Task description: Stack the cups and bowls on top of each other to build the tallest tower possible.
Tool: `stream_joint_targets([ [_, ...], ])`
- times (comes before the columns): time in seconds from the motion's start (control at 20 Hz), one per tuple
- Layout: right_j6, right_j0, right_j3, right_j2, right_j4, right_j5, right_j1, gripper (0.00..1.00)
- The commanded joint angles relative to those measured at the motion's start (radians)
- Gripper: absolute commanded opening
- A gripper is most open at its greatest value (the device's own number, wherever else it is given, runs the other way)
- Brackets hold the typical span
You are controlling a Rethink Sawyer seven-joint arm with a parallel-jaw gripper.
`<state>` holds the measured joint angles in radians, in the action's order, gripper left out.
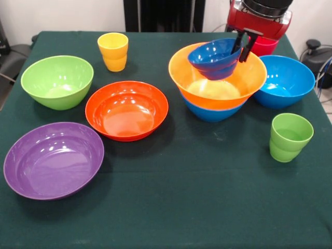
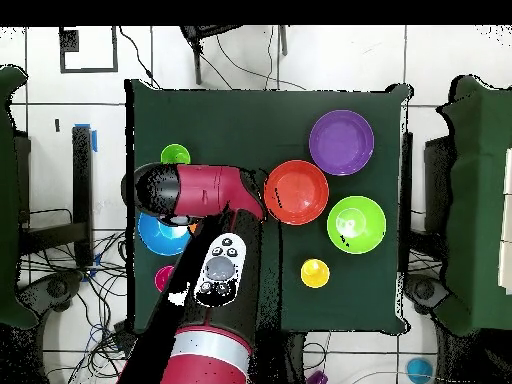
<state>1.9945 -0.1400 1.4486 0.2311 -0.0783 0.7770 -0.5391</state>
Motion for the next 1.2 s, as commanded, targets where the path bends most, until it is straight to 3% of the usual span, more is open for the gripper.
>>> stream_joint_targets([
  [0.05,0.122,0.007,0.058,-0.063,0.017,-0.077,0.044,1.0],
  [0.9,0.102,0.028,0.07,-0.076,0.012,-0.076,0.033,1.0],
  [1.2,0.049,0.052,0.056,-0.071,0.013,0.034,-0.043,1.0],
])
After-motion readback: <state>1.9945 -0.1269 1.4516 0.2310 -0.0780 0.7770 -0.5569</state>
